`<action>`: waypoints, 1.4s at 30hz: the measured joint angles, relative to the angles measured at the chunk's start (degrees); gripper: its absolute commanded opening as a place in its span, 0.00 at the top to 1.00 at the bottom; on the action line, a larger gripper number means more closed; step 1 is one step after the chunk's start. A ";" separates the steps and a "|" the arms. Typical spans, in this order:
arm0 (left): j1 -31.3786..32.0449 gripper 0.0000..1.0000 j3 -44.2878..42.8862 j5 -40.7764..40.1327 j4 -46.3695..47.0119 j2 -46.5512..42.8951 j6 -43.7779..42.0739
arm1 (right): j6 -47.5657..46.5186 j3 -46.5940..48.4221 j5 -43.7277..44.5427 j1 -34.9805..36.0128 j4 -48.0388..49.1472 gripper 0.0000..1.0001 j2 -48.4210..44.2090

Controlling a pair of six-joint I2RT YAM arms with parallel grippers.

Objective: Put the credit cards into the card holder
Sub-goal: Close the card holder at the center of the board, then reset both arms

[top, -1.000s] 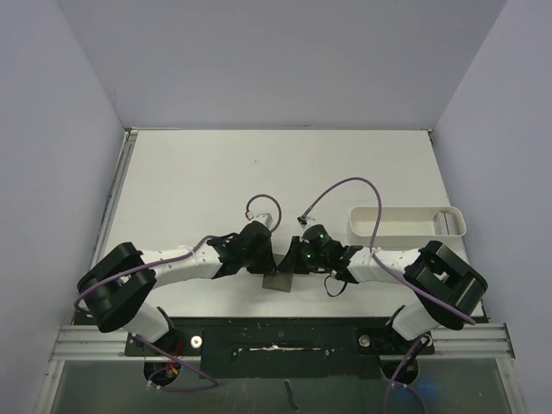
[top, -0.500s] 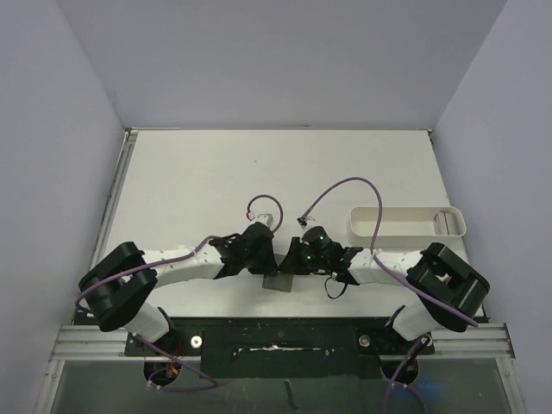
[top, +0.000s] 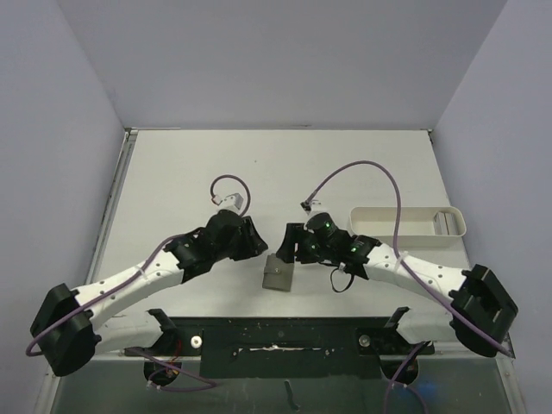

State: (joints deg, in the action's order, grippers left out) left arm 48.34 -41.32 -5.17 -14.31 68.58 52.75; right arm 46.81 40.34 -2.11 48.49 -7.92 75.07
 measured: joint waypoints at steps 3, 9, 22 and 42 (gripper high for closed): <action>-1.51 0.44 -2.64 -2.10 -4.26 -5.14 -0.74 | -0.76 2.56 2.80 -0.02 -4.50 0.06 -5.57; -2.21 0.32 -13.81 -5.38 -12.55 -9.62 -3.41 | -3.26 10.08 9.75 -0.09 -13.79 0.02 -15.63; -2.21 0.29 -19.15 -6.21 -14.14 -25.27 -8.92 | -3.89 17.57 21.55 -0.17 -25.18 0.02 -31.71; -2.21 0.28 -8.92 -8.74 -14.21 -32.22 -8.17 | 2.34 11.52 20.96 -0.17 -25.94 0.02 -29.92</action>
